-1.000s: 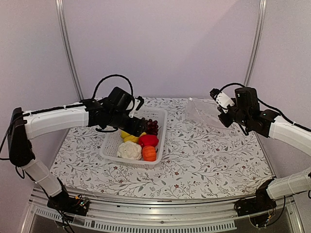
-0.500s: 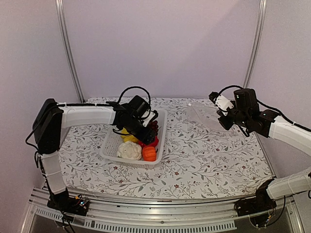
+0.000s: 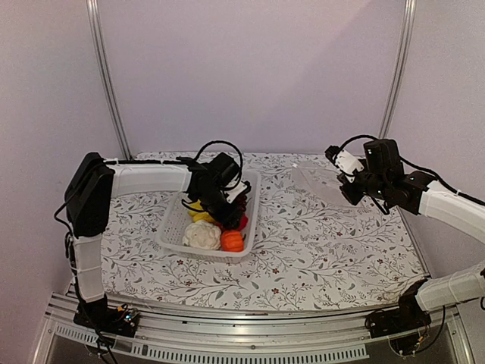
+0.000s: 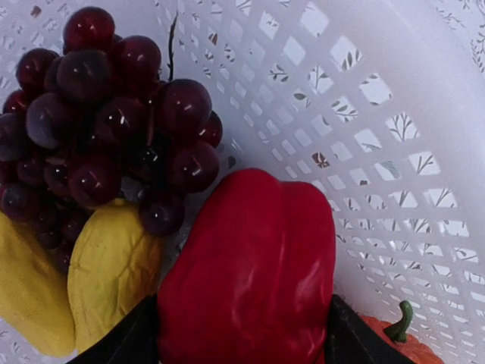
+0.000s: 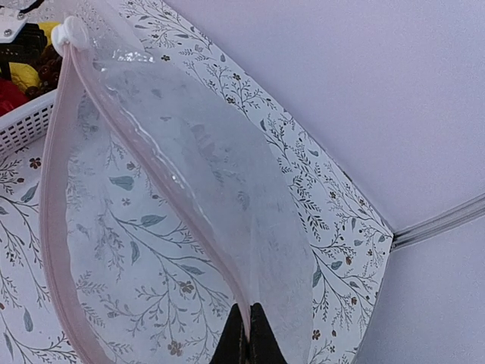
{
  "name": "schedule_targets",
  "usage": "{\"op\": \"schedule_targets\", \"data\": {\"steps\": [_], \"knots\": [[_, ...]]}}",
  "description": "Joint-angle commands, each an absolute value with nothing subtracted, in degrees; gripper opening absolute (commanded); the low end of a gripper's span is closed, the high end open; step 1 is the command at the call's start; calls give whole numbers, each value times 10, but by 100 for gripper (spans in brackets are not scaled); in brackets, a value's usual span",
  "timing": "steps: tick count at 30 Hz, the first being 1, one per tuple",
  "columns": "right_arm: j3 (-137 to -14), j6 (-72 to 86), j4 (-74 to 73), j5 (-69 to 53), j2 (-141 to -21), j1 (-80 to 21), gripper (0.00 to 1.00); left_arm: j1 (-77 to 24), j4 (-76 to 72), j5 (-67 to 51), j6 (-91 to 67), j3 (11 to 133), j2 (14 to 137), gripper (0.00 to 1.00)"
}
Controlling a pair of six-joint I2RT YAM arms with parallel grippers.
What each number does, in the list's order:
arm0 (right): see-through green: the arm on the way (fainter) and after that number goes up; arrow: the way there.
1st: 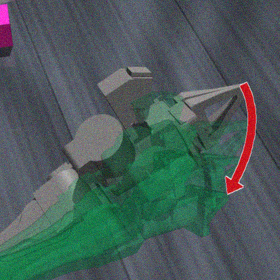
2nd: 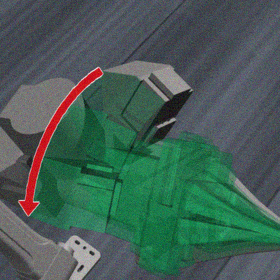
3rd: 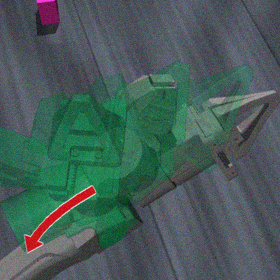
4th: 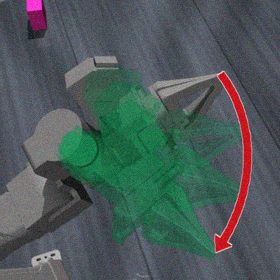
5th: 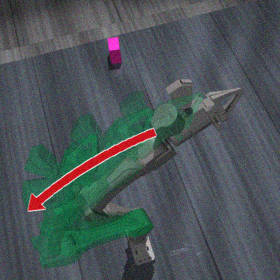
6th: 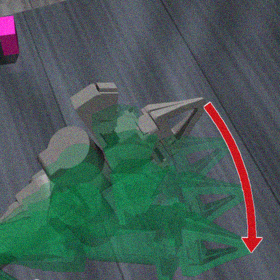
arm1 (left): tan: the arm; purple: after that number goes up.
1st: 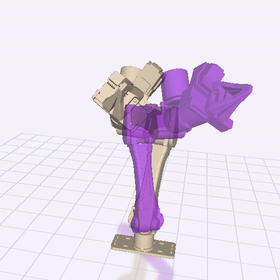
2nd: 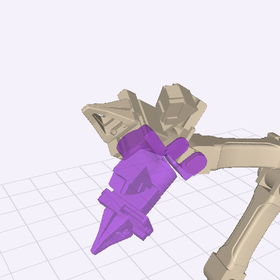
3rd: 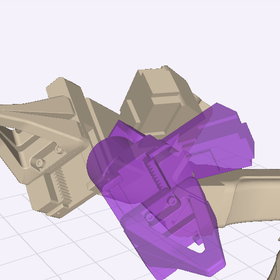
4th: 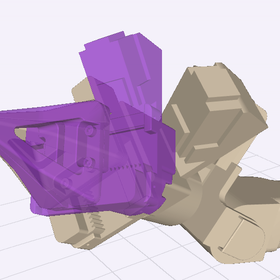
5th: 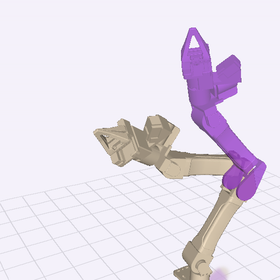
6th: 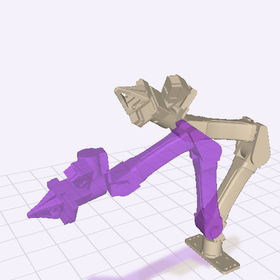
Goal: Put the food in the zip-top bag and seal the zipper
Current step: Pick up the fake vegetable from the bin, then place the fake vegetable in the zipper food storage bag.
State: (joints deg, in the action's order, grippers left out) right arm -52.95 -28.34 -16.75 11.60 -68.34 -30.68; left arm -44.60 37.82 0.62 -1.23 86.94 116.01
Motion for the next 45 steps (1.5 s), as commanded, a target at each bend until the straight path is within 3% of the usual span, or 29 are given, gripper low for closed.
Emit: {"op": "schedule_targets", "data": {"steps": [1, 4, 11, 19, 27, 45], "knots": [[-549, -281, -181, 111, -691, -304, 0, -447, 405, 21, -14, 898, 1186, 61], [-556, -284, -183, 117, -691, -304, 0, -447, 407, 32, -26, 904, 1163, 50], [-591, -299, -192, 120, -711, -305, 0, -456, 390, 64, -102, 885, 1021, 43], [-621, -283, -193, 93, -750, -305, 0, -531, 118, 44, -189, 755, 901, 36], [-643, -253, -211, 58, -781, -308, 0, -611, 9, 5, -270, 824, 979, 34], [-649, -219, -235, 17, -752, -312, 0, -582, -44, -22, -443, 910, 1140, 26]]}}
